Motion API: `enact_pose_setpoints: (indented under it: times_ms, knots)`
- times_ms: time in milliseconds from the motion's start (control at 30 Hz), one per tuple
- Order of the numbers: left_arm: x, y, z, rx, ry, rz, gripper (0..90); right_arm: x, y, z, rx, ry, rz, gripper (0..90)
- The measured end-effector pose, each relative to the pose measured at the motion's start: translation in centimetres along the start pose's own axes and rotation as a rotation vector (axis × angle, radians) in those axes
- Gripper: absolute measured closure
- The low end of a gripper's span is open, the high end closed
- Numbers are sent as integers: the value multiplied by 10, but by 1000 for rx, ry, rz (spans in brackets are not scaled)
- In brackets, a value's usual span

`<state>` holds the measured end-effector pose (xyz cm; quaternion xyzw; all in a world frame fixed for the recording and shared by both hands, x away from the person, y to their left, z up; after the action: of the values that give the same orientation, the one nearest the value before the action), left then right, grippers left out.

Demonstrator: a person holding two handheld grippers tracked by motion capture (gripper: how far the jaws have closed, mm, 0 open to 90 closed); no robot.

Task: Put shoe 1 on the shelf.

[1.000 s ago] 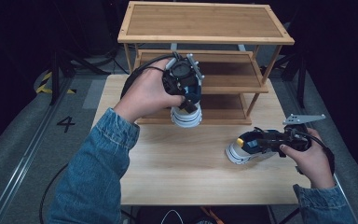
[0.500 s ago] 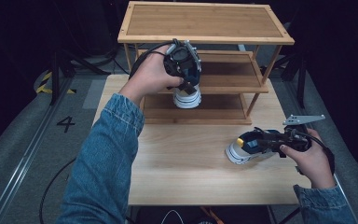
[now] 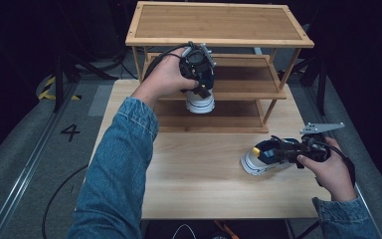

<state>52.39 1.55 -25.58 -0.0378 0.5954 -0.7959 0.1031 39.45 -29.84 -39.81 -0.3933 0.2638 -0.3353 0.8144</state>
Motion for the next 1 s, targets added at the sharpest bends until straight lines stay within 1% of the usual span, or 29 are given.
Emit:
enact_pose_setpoints:
  times_ms: [33,67,100,167,200,267,300,333,367,400,467,567,633,667,733,767,800,867,900,967,1000]
  knots:
    - [-1,0,1,7,12,26,597,0,0,0,1,2,0,533]
    - [-2,0,2,15,13,47,537,0,1,0,2,4,-1,531]
    - [-2,0,3,24,5,63,499,0,1,0,1,4,-2,530]
    - [-4,-1,3,52,4,93,434,0,1,0,2,4,-1,527]
    - [-4,-1,3,63,-11,97,405,-1,1,0,4,3,-2,525]
    - [-3,-3,2,84,-19,107,377,-2,1,1,6,4,-1,522]
    - [-2,-5,2,96,-28,103,373,-2,1,1,6,4,-1,520]
    - [0,-8,1,119,-53,86,360,-2,1,1,7,4,0,518]
    - [1,-10,1,132,-64,79,356,-2,2,1,7,4,0,516]
    - [2,-13,0,152,-66,80,356,-2,2,1,7,5,-1,516]
    - [5,-17,-1,169,-78,93,356,-2,2,1,6,5,-1,514]
    - [11,-23,-4,216,-116,111,356,-2,2,1,9,6,-1,513]
    - [16,-25,-6,249,-157,114,360,-2,2,1,9,8,1,513]
    - [18,-26,-8,262,-163,121,368,-2,2,1,9,8,0,513]
    - [22,-27,-10,292,-203,159,376,-2,2,1,7,8,-1,513]
    - [23,-28,-11,302,-214,172,387,-3,2,1,7,7,0,513]
    - [26,-29,-11,323,-236,188,394,-3,3,1,6,7,1,512]
    - [30,-31,-13,359,-283,185,391,-4,3,1,5,8,3,513]
    - [32,-32,-14,372,-297,191,392,-4,3,1,6,8,3,513]
    - [36,-33,-16,381,-320,198,410,-4,3,1,5,9,4,513]
    - [36,-33,-16,381,-320,198,427,-4,3,1,5,9,4,513]
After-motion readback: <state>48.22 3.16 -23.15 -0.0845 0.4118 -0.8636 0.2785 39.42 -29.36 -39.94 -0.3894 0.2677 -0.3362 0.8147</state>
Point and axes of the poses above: each handheld gripper's, and its own axes: y roughly forward along the jaws, z roughly out of its top, x roughly to its right, the point moved 5 cm from there along y, roughly forward along the jaws, and after that the axes turned 12 degrees about -x, right-handed, at the moved point
